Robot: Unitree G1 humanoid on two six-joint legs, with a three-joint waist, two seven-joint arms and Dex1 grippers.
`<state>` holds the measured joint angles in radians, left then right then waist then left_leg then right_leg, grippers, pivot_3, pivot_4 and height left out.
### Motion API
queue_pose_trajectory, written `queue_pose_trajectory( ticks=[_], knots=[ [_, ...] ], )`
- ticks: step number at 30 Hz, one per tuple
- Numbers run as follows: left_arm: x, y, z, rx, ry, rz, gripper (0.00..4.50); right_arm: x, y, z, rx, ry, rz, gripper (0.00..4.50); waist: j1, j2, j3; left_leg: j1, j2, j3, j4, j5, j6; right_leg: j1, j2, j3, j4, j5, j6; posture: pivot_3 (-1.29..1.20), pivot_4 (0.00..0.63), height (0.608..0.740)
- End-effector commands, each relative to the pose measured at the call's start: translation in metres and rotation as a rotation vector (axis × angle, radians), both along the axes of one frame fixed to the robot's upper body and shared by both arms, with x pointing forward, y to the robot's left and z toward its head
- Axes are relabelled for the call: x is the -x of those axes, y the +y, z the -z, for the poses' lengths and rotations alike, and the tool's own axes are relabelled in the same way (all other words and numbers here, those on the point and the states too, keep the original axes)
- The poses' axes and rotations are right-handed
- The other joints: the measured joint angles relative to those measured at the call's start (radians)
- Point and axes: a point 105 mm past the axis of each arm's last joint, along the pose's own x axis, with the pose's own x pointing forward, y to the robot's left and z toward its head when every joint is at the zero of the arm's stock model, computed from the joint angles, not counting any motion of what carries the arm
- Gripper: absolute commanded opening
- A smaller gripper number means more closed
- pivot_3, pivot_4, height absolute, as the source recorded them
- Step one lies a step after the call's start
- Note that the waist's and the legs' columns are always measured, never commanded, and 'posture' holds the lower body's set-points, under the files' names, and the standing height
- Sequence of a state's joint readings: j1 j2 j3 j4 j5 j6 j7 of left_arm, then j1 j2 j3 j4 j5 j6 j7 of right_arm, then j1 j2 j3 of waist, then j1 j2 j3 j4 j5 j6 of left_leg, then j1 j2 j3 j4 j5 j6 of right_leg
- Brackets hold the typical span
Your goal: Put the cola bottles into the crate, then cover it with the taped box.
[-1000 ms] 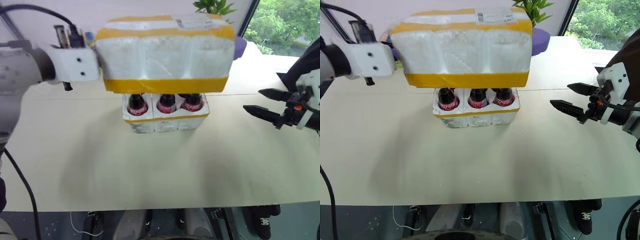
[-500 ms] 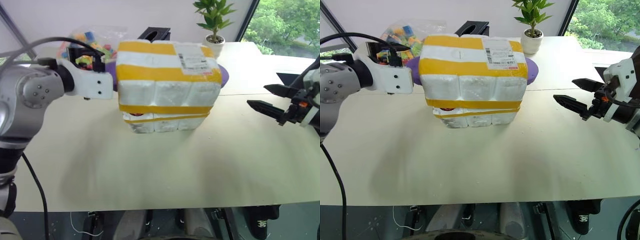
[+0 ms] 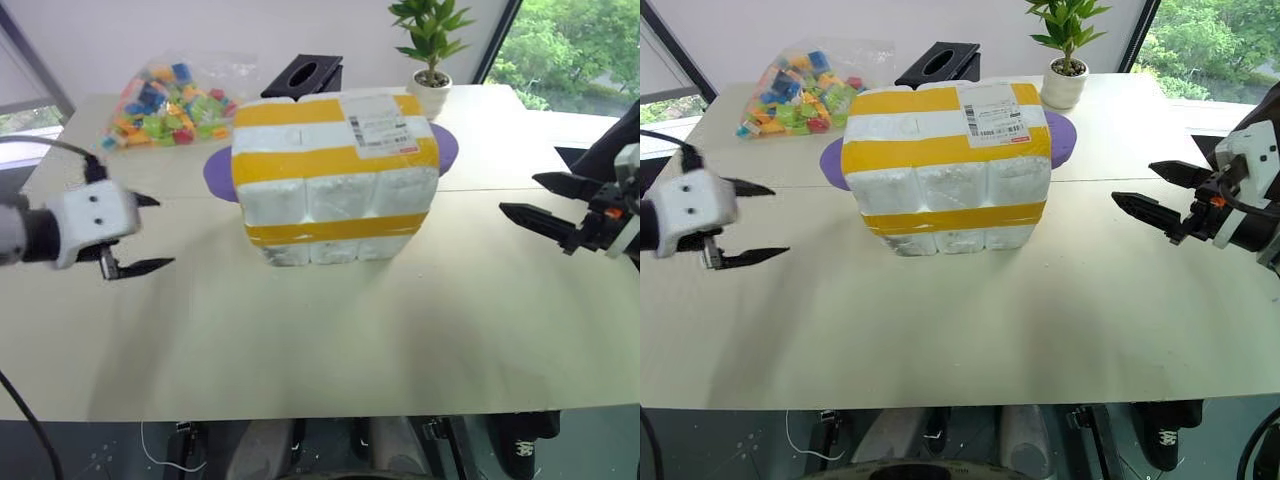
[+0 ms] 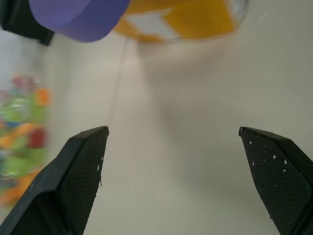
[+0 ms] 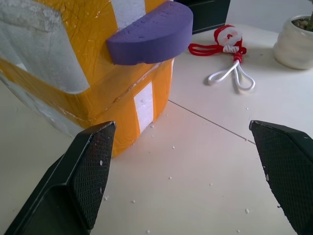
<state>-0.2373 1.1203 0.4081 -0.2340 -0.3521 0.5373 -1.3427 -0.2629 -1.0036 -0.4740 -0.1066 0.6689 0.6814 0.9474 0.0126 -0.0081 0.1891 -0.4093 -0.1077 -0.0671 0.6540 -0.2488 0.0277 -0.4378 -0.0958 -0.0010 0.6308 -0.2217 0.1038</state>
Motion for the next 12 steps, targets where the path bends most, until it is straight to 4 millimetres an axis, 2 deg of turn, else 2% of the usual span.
queue_pose_trajectory(
  ticks=[1,3,6,12],
  knots=[
    [0.015,0.016,-0.030,0.398,0.186,-0.002,4.47,0.009,0.005,-0.010,0.048,-0.020,-0.059,4.50,-0.002,0.000,0.000,0.000,0.000,0.000,0.000,0.000,0.000,0.000,0.000,0.000,0.000,0.000,0.000,0.00,0.150,0.732],
    [0.014,0.027,-0.038,0.505,0.245,-0.024,4.47,0.013,0.010,-0.011,0.056,-0.014,-0.102,4.50,-0.004,0.000,0.000,0.000,0.000,0.000,0.000,0.000,0.000,0.000,0.001,-0.001,0.001,0.000,0.000,0.00,0.150,0.732],
    [0.015,0.032,-0.038,0.475,0.290,-0.034,4.47,0.013,0.014,-0.013,0.068,-0.014,-0.132,4.50,-0.009,0.000,0.000,0.001,0.000,0.000,0.000,0.000,0.000,0.000,0.000,-0.001,0.001,0.000,0.000,0.00,0.150,0.732],
    [0.006,0.030,-0.035,0.437,0.268,-0.044,4.47,0.003,0.024,-0.019,0.059,-0.031,-0.172,4.50,-0.009,0.001,0.000,0.001,0.000,0.000,-0.001,0.000,0.000,0.000,0.000,0.001,0.000,0.000,0.000,0.00,0.150,0.732]
  ],
)
